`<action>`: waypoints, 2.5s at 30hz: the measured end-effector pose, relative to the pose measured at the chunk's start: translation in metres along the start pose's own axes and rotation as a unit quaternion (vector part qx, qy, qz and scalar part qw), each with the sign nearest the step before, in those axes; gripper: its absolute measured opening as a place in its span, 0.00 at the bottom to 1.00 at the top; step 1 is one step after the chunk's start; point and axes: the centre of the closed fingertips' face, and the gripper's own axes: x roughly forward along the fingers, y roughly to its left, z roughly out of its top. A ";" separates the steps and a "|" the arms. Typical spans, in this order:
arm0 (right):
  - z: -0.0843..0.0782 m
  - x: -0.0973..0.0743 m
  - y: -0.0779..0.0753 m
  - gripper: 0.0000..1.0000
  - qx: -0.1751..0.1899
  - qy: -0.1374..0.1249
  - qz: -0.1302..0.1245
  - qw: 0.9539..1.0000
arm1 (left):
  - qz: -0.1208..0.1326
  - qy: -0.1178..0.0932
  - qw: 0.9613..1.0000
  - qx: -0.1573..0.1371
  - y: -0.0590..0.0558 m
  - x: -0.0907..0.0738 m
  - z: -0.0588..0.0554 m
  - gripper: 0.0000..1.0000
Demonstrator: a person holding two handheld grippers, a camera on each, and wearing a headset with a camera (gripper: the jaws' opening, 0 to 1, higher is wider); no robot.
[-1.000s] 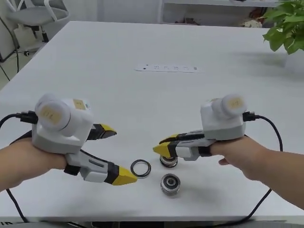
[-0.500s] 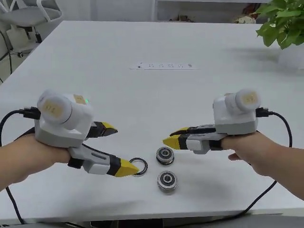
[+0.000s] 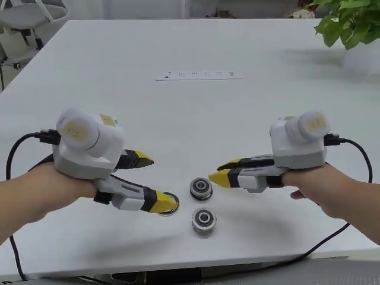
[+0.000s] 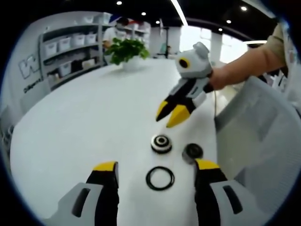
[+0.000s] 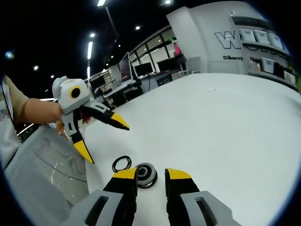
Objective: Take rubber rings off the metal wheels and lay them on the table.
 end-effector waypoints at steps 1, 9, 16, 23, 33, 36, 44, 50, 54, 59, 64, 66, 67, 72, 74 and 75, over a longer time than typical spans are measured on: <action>-0.001 0.000 0.000 0.20 -0.001 0.001 0.002 1.000 | 0.000 0.000 1.000 0.000 0.000 0.001 0.000 0.64; -0.015 0.003 0.001 0.21 -0.023 0.020 0.012 0.999 | -0.006 0.005 1.000 0.011 0.000 0.013 0.002 0.55; -0.023 0.006 0.005 0.20 -0.047 0.035 0.022 0.998 | -0.012 0.002 1.000 0.007 0.000 0.023 0.005 0.49; -0.031 0.011 0.008 0.19 -0.070 0.050 0.033 0.996 | -0.020 0.005 1.000 0.007 -0.001 0.032 0.004 0.46; -0.034 0.015 0.007 0.14 -0.083 0.056 0.036 0.994 | -0.038 0.003 0.999 0.013 -0.008 0.047 0.009 0.38; -0.035 0.015 0.004 0.08 -0.089 0.057 0.033 0.994 | -0.043 0.005 0.999 0.012 -0.011 0.052 0.010 0.34; -0.035 0.015 0.003 0.07 -0.084 0.051 0.031 0.995 | -0.051 0.008 0.999 0.019 -0.016 0.061 0.010 0.27; -0.034 0.016 0.003 0.07 -0.084 0.048 0.030 0.995 | -0.036 0.013 0.999 0.022 -0.012 0.062 0.009 0.20; -0.034 0.016 0.003 0.06 -0.084 0.046 0.028 0.995 | -0.019 0.014 1.000 0.020 -0.005 0.063 0.010 0.14; -0.035 0.016 0.003 0.05 -0.084 0.044 0.025 0.995 | -0.008 0.018 0.999 0.041 -0.009 0.067 0.012 0.14; -0.035 0.016 0.001 0.00 -0.061 0.041 0.019 0.997 | 0.000 0.018 0.999 0.045 -0.008 0.066 0.011 0.14; -0.035 0.015 0.001 0.00 -0.041 0.038 0.018 0.998 | 0.004 0.020 0.998 0.055 -0.009 0.066 0.011 0.13; -0.036 0.015 0.000 0.00 -0.029 0.035 0.017 0.999 | 0.005 0.019 0.998 0.057 -0.009 0.067 0.011 0.13; -0.034 0.012 -0.002 0.00 0.026 0.016 0.021 0.999 | 0.013 0.016 0.998 0.056 -0.008 0.067 0.011 0.13; -0.032 0.011 -0.003 0.00 0.041 0.009 0.021 0.999 | 0.015 0.017 0.998 0.055 -0.009 0.067 0.011 0.13; -0.031 0.011 -0.002 0.00 0.048 0.005 0.022 0.999 | 0.015 0.017 0.998 0.055 -0.009 0.067 0.011 0.13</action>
